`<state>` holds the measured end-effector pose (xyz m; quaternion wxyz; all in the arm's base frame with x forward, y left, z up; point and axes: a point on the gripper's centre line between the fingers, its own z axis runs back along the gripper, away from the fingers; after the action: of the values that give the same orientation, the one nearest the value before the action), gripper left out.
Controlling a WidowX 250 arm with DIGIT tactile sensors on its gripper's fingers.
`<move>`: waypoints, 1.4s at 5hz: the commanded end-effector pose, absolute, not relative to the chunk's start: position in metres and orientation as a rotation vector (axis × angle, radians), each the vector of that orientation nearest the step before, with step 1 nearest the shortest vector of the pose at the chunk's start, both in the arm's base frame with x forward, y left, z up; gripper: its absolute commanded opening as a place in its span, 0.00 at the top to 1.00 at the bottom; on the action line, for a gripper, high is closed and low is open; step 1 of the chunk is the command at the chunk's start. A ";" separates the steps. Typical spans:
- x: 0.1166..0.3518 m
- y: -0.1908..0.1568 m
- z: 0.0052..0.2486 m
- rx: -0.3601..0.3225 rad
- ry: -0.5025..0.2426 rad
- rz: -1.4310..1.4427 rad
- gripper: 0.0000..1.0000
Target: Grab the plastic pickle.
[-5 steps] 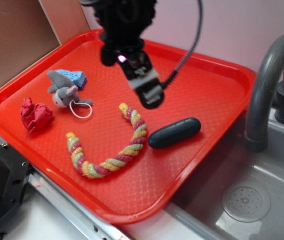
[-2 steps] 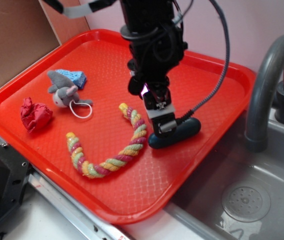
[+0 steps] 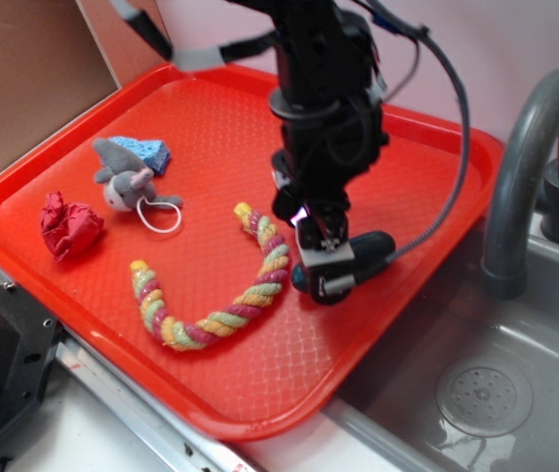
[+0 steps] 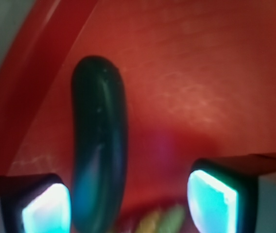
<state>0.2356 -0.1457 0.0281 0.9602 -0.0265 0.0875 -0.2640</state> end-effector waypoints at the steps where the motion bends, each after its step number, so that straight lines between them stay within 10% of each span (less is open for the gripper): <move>1: 0.247 -0.155 0.042 -0.030 0.189 -0.551 0.00; 3: 0.249 -0.158 0.041 -0.022 0.212 -0.593 1.00; 5: 0.248 -0.156 0.043 -0.018 0.197 -0.591 1.00; 7: 0.232 -0.111 0.134 -0.062 -0.009 -0.290 1.00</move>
<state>0.2359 -0.1087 0.1176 0.9875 -0.0217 0.0241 -0.1540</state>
